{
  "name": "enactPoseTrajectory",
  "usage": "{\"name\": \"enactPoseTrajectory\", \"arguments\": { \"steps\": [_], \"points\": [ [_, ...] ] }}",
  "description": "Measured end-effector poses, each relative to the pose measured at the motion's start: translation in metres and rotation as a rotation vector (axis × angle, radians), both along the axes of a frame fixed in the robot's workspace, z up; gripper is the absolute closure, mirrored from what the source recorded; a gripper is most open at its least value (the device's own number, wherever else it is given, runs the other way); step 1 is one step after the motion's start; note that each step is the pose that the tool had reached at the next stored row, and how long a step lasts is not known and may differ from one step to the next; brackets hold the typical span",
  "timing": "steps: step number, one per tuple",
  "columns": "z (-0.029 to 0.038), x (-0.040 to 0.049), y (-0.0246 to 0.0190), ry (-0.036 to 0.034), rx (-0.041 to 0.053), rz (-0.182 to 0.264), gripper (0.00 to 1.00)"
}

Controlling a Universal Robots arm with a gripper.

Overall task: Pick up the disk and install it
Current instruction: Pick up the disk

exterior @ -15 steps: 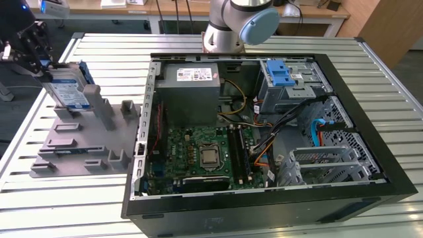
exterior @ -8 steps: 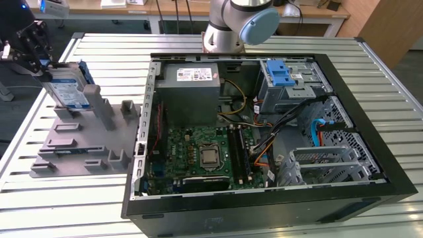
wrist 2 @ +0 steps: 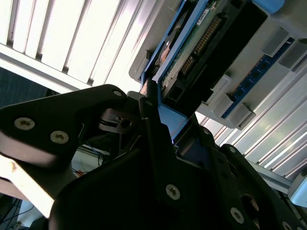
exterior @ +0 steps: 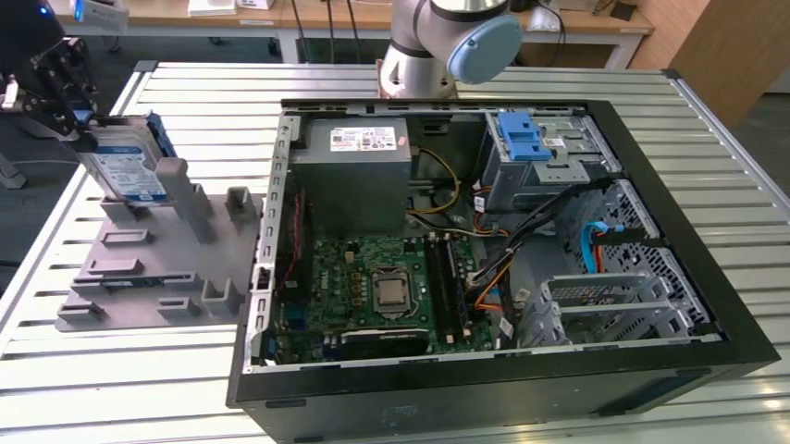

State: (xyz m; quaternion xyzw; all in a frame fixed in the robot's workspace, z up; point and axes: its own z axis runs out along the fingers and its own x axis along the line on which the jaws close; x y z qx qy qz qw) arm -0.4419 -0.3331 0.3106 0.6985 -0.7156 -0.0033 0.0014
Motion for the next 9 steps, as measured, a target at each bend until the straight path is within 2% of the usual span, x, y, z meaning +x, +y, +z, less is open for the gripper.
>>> {"name": "enactPoseTrajectory", "arguments": {
  "steps": [9],
  "points": [
    [0.0049,0.0,0.0,-0.0003,0.0001,0.0,0.64]
  ]
}}
